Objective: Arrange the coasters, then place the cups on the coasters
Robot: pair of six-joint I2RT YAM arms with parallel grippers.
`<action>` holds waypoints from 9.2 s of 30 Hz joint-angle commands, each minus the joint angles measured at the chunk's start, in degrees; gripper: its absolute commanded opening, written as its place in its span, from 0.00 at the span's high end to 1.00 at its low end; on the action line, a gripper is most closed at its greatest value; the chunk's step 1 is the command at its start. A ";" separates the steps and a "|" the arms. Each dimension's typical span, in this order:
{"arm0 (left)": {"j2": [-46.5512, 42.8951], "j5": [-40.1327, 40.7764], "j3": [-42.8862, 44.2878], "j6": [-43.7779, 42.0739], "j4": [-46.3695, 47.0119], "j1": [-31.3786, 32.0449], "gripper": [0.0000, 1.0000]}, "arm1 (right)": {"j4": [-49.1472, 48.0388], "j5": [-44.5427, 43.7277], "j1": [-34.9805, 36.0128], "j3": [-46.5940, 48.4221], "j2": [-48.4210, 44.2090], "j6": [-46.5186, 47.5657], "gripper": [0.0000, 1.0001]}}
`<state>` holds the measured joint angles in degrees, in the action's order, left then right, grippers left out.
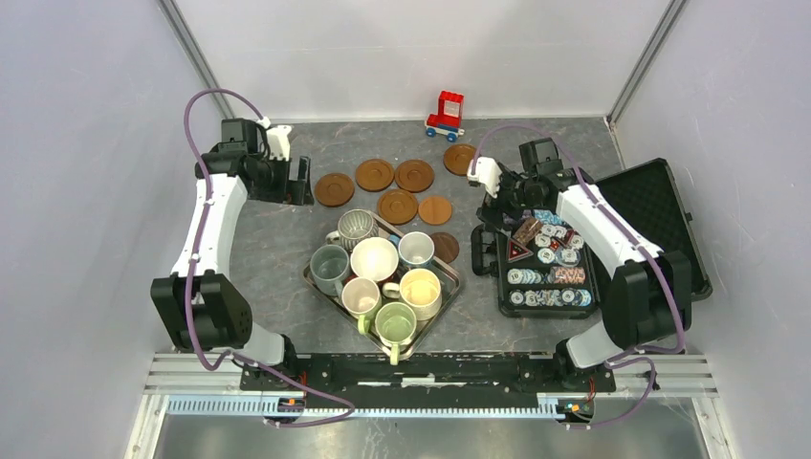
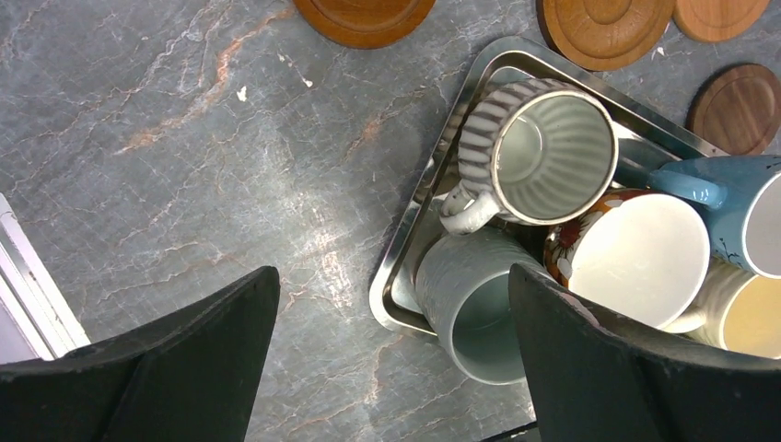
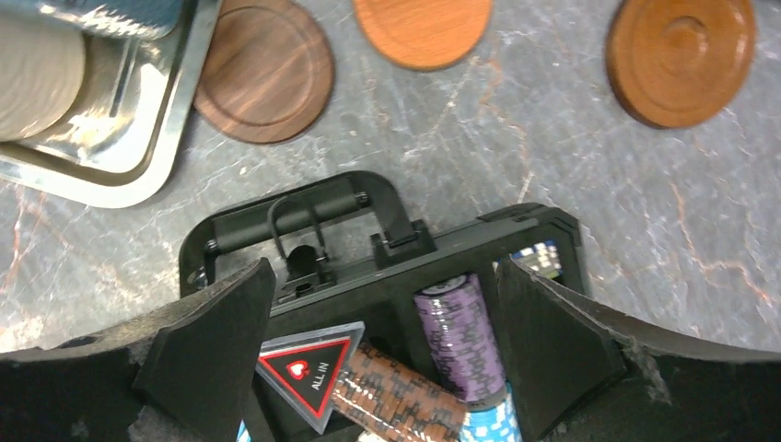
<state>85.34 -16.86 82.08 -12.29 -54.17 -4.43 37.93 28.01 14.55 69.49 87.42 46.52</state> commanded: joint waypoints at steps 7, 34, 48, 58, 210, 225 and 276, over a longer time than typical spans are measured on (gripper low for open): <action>2.90 -7.70 -1.43 -0.32 -3.93 -5.92 0.00 | 2.16 2.72 6.81 -15.83 -7.74 18.19 0.02; 4.00 -8.07 6.09 3.34 -7.65 -9.47 0.00 | -18.67 1.48 20.24 -30.54 -5.40 9.22 0.16; 6.10 -8.45 11.30 4.63 -9.61 -10.07 0.00 | -24.85 1.23 20.24 -31.19 0.04 -0.91 0.23; 7.69 -8.96 15.81 5.69 -11.39 -11.44 0.00 | -35.85 2.13 23.04 -30.83 3.99 -14.60 0.31; 29.63 24.66 33.04 4.19 15.12 -19.53 0.24 | -57.11 16.93 37.03 13.09 33.22 -45.46 0.28; 24.56 5.54 41.29 -2.87 6.47 -6.43 0.07 | -38.48 0.35 16.00 16.38 21.83 -38.46 0.16; 32.47 4.38 5.33 -6.37 14.71 27.34 0.46 | -28.25 0.68 12.44 -8.09 22.27 -28.15 0.55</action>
<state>123.46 -12.08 94.48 -15.16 -39.62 22.85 7.64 27.94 25.26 68.05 112.25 17.32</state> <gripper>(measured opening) 0.560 0.454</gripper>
